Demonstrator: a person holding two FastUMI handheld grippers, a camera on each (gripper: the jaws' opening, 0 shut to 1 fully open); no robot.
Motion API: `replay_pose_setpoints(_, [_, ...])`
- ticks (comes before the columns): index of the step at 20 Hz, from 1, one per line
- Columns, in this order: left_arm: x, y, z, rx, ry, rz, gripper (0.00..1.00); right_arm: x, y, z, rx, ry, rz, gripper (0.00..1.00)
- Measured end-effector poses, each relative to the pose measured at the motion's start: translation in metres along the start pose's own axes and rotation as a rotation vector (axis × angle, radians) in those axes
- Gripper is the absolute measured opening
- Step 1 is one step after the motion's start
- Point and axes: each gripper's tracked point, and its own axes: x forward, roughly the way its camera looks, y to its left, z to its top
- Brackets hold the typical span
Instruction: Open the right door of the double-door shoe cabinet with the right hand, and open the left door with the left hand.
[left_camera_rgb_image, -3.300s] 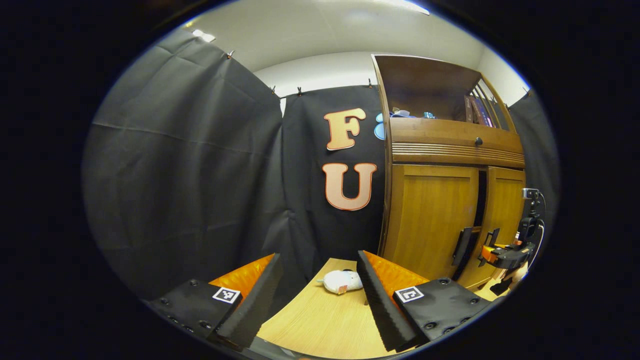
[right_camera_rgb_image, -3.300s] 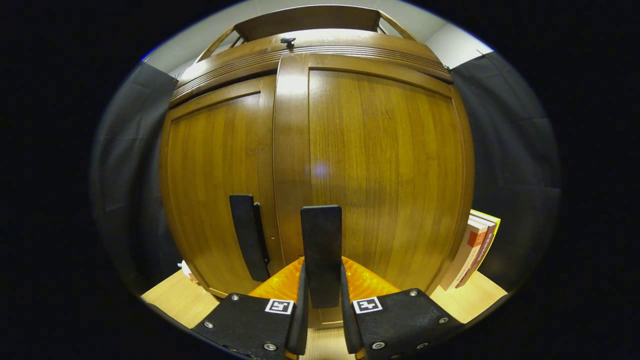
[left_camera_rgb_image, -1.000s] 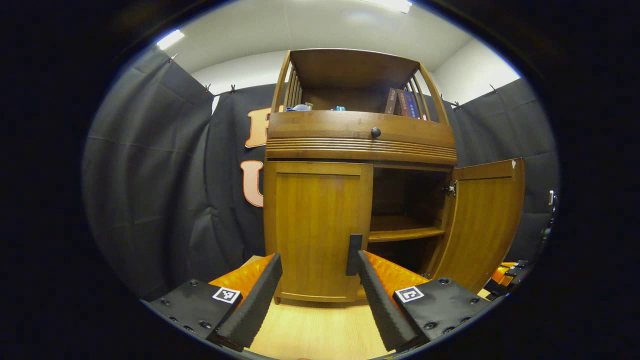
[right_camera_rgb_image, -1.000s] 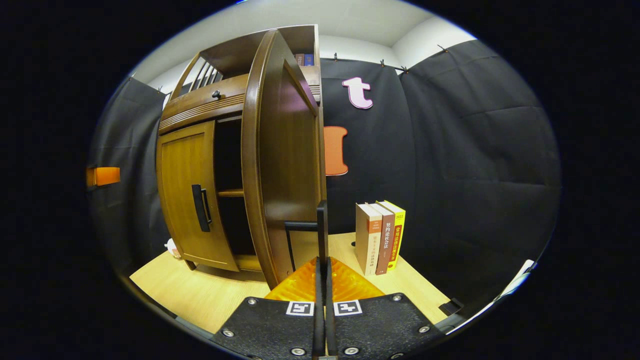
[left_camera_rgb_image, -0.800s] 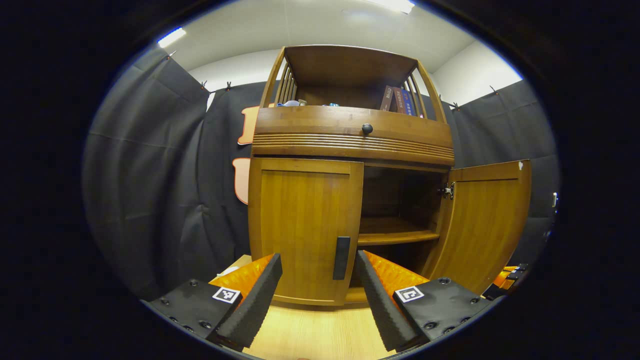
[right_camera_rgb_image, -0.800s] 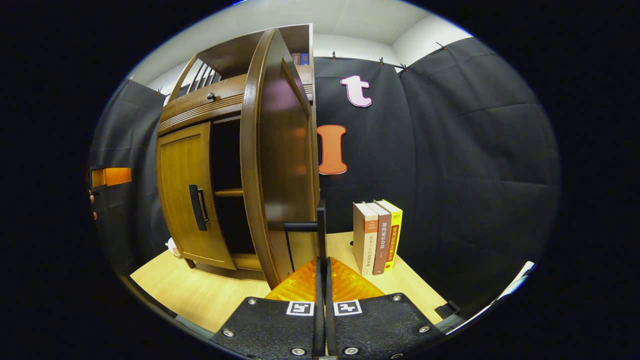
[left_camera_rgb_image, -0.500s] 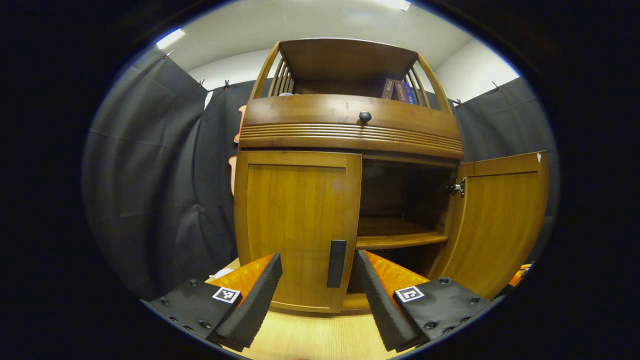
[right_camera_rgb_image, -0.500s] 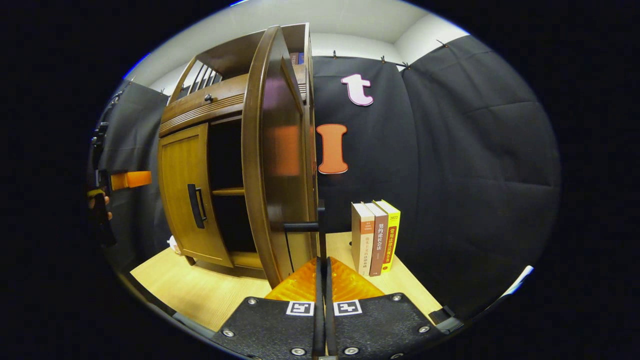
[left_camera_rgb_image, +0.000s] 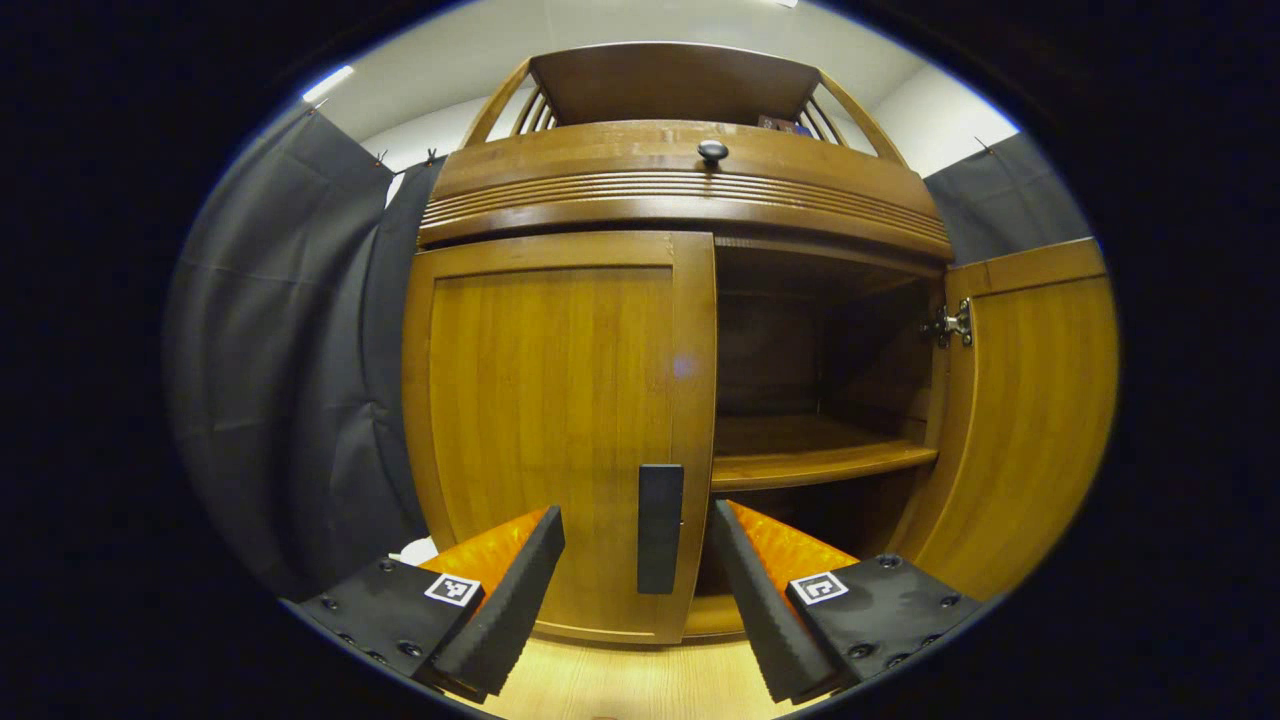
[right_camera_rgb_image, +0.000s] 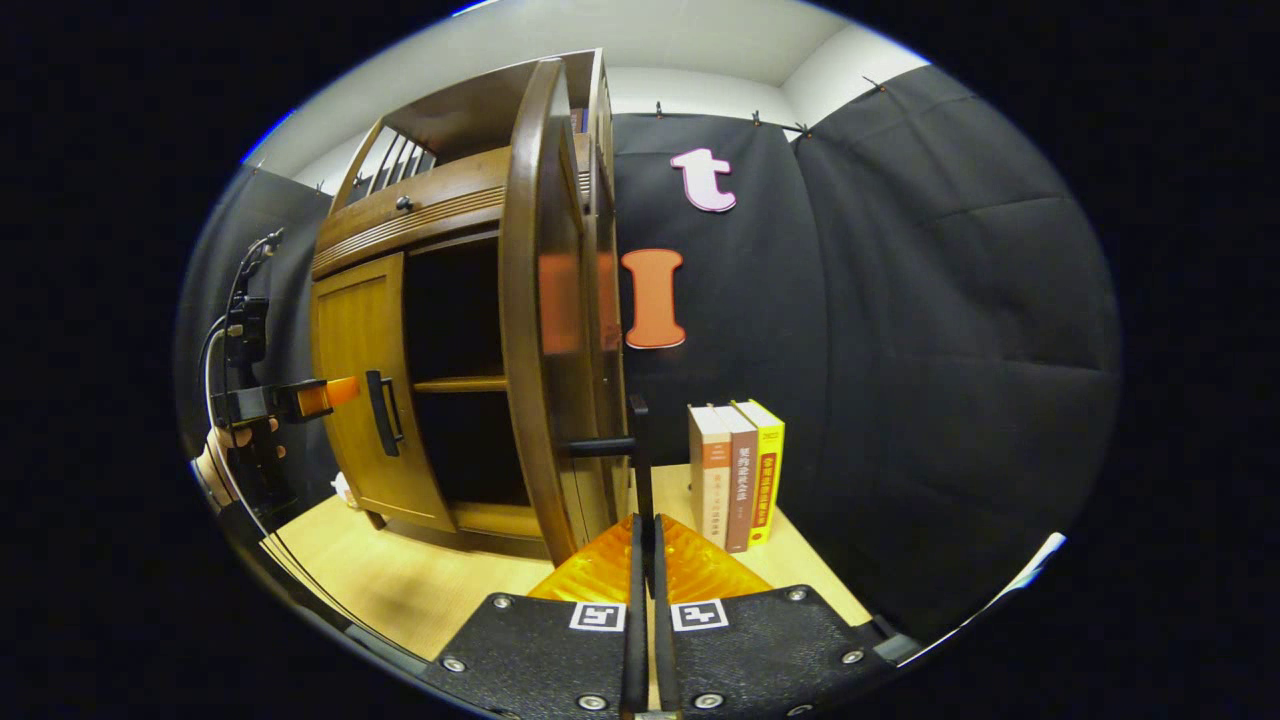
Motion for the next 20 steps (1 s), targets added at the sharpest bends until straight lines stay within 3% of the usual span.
replay_pose_setpoints(4, [0.025, -0.005, -0.020, 0.001, 0.021, -0.030, 0.94, -0.012, -0.032, 0.006, 0.021, -0.014, -0.072, 0.00])
replay_pose_setpoints(5, [0.032, -0.005, -0.023, 0.012, 0.024, -0.031, 0.93, -0.014, -0.039, 0.007, 0.034, -0.017, -0.085, 0.11])
replay_pose_setpoints(6, [0.038, -0.006, -0.028, 0.017, 0.034, -0.034, 0.93, -0.019, -0.046, 0.005, 0.047, -0.016, -0.100, 0.14])
replay_pose_setpoints(13, [0.061, -0.017, -0.061, -0.013, 0.071, -0.050, 0.94, -0.048, -0.080, 0.001, 0.067, 0.007, -0.182, 0.85])
replay_pose_setpoints(15, [0.065, -0.019, -0.064, -0.023, 0.053, -0.052, 0.89, -0.055, -0.080, 0.011, 0.061, -0.007, -0.190, 0.90])
replay_pose_setpoints(16, [0.067, -0.019, -0.067, -0.028, 0.055, -0.050, 0.85, -0.057, -0.082, 0.012, 0.049, -0.011, -0.195, 0.98])
replay_pose_setpoints(17, [0.067, -0.018, -0.070, -0.033, 0.058, -0.045, 0.79, -0.060, -0.083, 0.014, 0.038, -0.013, -0.201, 0.92])
replay_pose_setpoints(18, [0.069, -0.014, -0.071, -0.032, 0.053, -0.027, 0.73, -0.062, -0.085, 0.016, 0.031, -0.017, -0.207, 0.98])
replay_pose_setpoints(20, [0.068, -0.012, -0.070, -0.037, 0.050, -0.026, 0.61, -0.067, -0.087, 0.021, 0.030, -0.028, -0.218, 0.92])
